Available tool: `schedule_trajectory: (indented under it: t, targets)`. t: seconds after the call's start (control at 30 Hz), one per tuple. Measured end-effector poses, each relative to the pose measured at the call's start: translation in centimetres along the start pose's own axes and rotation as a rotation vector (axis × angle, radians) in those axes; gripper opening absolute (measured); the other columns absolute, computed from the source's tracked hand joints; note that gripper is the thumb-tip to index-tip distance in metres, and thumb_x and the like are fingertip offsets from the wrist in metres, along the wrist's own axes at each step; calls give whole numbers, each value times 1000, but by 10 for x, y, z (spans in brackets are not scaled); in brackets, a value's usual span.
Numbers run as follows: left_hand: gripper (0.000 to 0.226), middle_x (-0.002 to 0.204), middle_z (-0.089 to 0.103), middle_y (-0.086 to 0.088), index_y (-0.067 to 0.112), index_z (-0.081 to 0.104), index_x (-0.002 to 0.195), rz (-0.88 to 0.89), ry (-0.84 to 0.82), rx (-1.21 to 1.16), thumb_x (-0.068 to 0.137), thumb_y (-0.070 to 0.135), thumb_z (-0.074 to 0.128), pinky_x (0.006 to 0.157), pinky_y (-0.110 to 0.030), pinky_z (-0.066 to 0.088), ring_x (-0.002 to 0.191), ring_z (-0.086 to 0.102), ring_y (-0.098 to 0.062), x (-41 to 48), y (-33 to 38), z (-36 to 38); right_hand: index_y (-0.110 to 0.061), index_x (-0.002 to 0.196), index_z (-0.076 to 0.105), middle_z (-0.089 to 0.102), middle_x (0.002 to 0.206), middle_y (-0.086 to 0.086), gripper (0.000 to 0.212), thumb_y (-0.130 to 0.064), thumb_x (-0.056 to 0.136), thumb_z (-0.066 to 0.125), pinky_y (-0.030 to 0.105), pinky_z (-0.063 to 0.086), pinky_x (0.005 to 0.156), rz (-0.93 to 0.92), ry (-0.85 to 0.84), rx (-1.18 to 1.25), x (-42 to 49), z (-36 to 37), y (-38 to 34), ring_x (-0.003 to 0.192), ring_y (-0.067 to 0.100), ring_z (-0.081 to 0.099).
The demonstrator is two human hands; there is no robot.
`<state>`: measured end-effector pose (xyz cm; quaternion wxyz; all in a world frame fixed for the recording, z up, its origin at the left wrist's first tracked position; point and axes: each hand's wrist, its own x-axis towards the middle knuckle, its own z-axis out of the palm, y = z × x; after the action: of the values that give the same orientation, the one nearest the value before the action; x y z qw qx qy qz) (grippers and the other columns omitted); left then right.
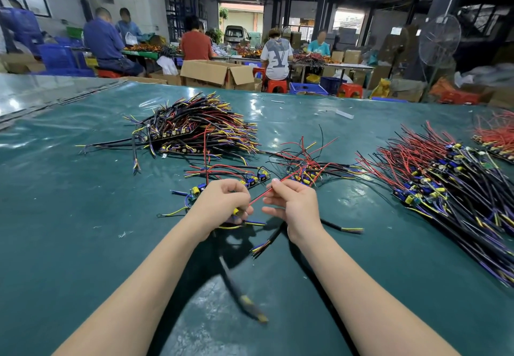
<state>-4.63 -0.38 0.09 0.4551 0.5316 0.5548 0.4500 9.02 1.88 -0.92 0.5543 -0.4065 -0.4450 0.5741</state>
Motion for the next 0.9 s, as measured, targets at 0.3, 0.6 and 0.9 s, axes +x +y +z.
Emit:
schedule_trajectory:
  t: [0.3, 0.6, 0.9]
  targets:
    - [28, 46, 56, 3, 14, 64, 56, 96, 40, 117, 80, 2, 60, 41, -14, 37, 40, 45, -6, 1, -7, 3, -7, 69, 59, 54, 58, 5, 24, -6, 92, 52, 19, 51, 44, -2, 19, 112, 4, -4, -1, 45, 6, 60]
    - [23, 54, 60, -6, 10, 67, 60, 174, -37, 242, 80, 3, 62, 48, -20, 41, 47, 46, -17, 2, -13, -4, -4, 68, 57, 56, 40, -2, 23, 0, 90, 52, 18, 51, 42, 48, 103, 221, 10, -16, -7, 37, 7, 56]
    - [28, 48, 58, 5, 17, 58, 57, 132, -65, 370, 78, -2, 54, 49, -21, 44, 43, 49, -10, 3, -12, -7, -5, 66, 55, 55, 41, 0, 24, 2, 89, 53, 19, 49, 39, 19, 149, 260, 13, -19, -8, 36, 8, 55]
